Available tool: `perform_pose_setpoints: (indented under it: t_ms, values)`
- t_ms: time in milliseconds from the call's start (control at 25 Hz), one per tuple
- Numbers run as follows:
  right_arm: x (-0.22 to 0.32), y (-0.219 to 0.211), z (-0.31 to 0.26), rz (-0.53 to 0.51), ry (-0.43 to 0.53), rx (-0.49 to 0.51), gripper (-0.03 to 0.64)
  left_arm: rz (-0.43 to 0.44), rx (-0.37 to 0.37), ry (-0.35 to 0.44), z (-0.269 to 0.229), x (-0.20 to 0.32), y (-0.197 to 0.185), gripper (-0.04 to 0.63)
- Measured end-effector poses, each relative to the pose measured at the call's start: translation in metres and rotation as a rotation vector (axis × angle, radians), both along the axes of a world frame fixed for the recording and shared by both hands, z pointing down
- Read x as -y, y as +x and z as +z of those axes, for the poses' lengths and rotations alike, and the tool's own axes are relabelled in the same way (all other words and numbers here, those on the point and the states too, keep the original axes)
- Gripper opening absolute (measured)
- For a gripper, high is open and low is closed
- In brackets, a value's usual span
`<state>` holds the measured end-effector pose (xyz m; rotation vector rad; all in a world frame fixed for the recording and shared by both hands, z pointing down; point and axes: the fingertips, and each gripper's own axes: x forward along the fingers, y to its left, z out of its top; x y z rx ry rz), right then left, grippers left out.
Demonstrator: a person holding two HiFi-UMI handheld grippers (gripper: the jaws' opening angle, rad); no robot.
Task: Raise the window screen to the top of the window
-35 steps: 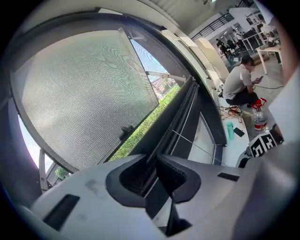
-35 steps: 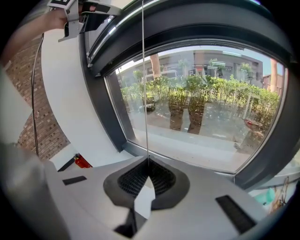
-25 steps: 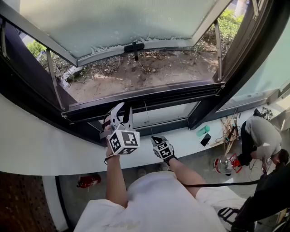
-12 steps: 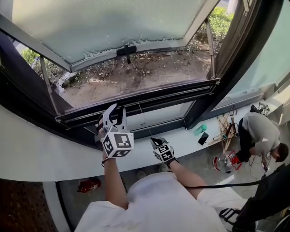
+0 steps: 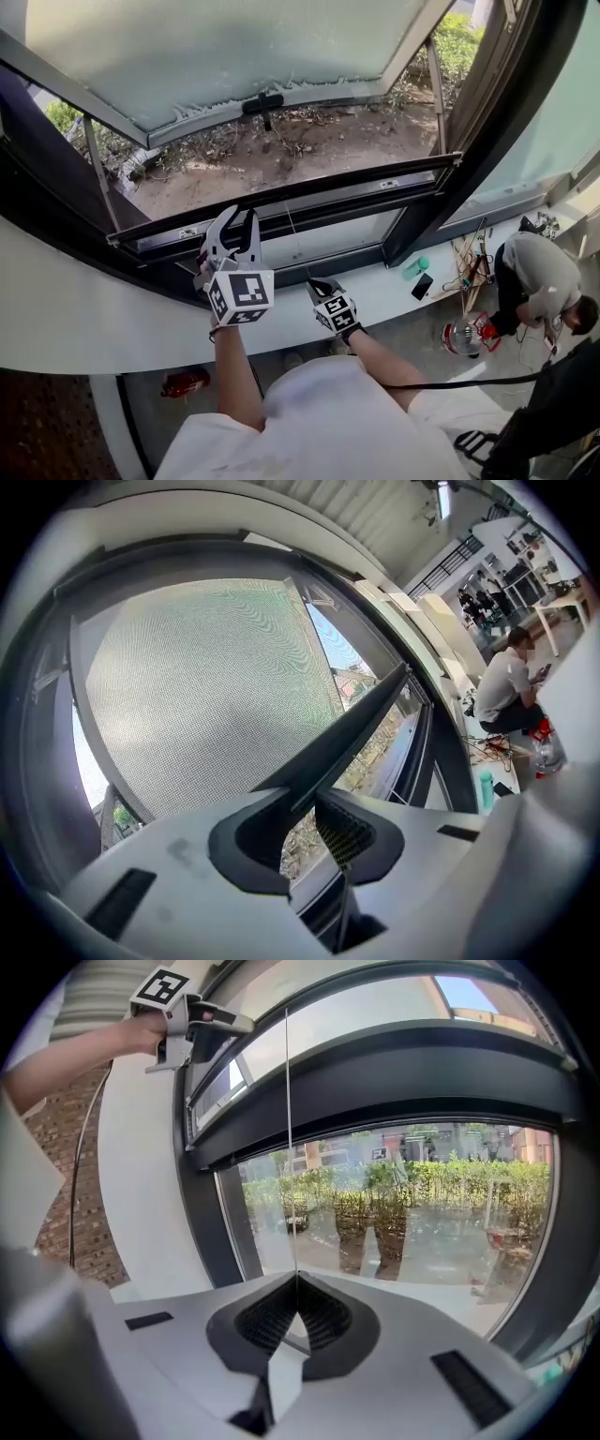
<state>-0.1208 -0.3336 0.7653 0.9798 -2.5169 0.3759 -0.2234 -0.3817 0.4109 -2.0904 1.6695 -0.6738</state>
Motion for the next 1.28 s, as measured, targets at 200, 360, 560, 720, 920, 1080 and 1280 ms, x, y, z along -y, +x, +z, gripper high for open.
perform_pose_setpoints:
  t_ms: [200,360,560,720,920,1080,1280]
  values:
    - [0.003,-0.003,-0.012,0.014,0.01,0.043,0.002,0.023,-0.045,0.023,-0.015,-0.003,0.0,0.061]
    - [0.007,-0.003,-0.02,0.028,0.02,0.06,0.002,0.024,-0.075,0.039,-0.024,-0.002,-0.001,0.061]
    - [0.005,-0.005,-0.024,0.023,0.027,0.064,0.002,0.016,-0.082,0.043,-0.029,-0.001,0.0,0.061]
    - [0.004,-0.006,-0.024,0.031,0.029,0.072,0.002,0.021,-0.105,0.044,-0.03,-0.002,0.0,0.061]
    - [0.006,-0.009,-0.028,0.034,0.041,0.084,0.002,0.019,-0.126,0.056,-0.034,-0.001,-0.003,0.061]
    - [0.008,-0.01,-0.03,0.037,0.048,0.093,0.002,0.027,-0.109,0.057,-0.04,-0.001,-0.002,0.061]
    - [0.015,-0.01,-0.039,0.048,0.068,0.109,0.002,0.034,-0.099,0.084,-0.052,0.0,-0.002,0.061]
